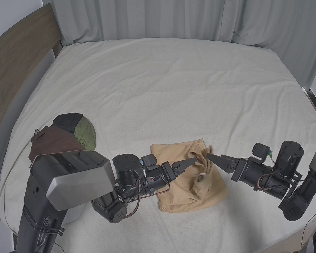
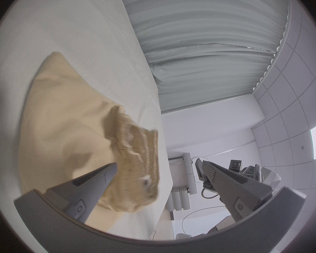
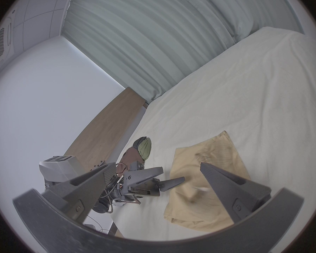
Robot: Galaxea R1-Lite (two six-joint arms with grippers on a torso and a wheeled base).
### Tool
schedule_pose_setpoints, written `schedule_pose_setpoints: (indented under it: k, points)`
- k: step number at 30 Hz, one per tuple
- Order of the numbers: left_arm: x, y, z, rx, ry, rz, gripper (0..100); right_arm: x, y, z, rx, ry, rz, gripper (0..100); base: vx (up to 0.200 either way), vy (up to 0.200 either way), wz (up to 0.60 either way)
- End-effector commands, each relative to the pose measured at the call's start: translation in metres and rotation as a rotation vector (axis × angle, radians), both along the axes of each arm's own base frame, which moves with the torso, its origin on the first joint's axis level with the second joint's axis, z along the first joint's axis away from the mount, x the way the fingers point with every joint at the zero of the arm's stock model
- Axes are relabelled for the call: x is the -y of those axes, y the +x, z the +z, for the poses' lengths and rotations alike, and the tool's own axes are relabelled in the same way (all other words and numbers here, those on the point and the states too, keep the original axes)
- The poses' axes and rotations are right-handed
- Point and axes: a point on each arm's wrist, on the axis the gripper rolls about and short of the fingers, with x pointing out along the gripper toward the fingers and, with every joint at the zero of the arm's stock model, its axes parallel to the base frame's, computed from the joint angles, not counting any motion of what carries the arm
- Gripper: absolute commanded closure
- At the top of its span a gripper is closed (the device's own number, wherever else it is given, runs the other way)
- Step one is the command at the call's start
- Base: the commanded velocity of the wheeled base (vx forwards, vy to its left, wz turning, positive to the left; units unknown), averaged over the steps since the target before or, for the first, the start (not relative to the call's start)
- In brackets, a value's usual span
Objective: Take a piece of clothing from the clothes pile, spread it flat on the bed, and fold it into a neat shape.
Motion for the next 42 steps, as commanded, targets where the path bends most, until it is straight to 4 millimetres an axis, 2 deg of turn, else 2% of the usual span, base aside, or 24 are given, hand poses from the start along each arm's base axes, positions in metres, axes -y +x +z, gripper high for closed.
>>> schedule_pose_setpoints:
  k: [1,6,12,13,14,17,21,22,24,28,33,42]
  points:
    - [-0.004,-0.001,0.000,-0.003,0.009,0.017,0,-0.001,0.001,-0.004,-0.013,-0.006,0.001,0,0.000,0.000,0.00]
    - [-0.013,-0.003,0.007,0.027,0.031,0.049,0,-0.003,0.003,-0.013,-0.043,-0.020,0.005,0,0.000,0.000,0.00]
    - [-0.028,-0.010,0.038,0.136,0.056,0.075,0,-0.007,0.008,-0.033,-0.113,-0.043,0.002,0,0.000,0.000,0.00]
    - [-0.028,-0.010,0.038,0.136,0.056,0.075,0,-0.007,0.008,-0.033,-0.113,-0.043,0.002,0,0.000,0.000,0.00]
    - [-0.036,-0.012,0.050,0.193,0.073,0.091,0,-0.008,0.011,-0.039,-0.139,-0.037,-0.005,0,0.000,0.000,0.00]
    - [-0.052,-0.013,0.064,0.308,0.131,0.130,0,-0.010,0.016,-0.048,-0.185,-0.020,-0.034,0,0.000,0.000,0.00]
    - [-0.081,-0.016,0.079,0.480,0.246,0.191,0,-0.011,0.018,-0.063,-0.236,-0.033,-0.052,0,0.000,0.000,0.00]
    - [-0.082,-0.016,0.079,0.484,0.251,0.192,0,-0.011,0.018,-0.063,-0.237,-0.034,-0.052,0,0.000,0.000,0.00]
    - [-0.104,-0.022,0.088,0.602,0.351,0.228,0,-0.010,0.020,-0.075,-0.274,-0.052,-0.060,0,0.000,0.000,0.00]
    - [-0.131,-0.025,0.099,0.796,0.504,0.279,0,-0.006,0.022,-0.095,-0.332,-0.081,-0.079,0,0.000,0.000,0.00]
    - [-0.147,-0.030,0.109,0.865,0.562,0.318,0,-0.004,0.018,-0.125,-0.427,-0.133,-0.083,0,0.000,0.000,0.00]
    - [-0.156,-0.029,0.108,0.861,0.564,0.312,0,-0.004,0.010,-0.139,-0.485,-0.168,-0.073,0,0.000,0.000,0.00]
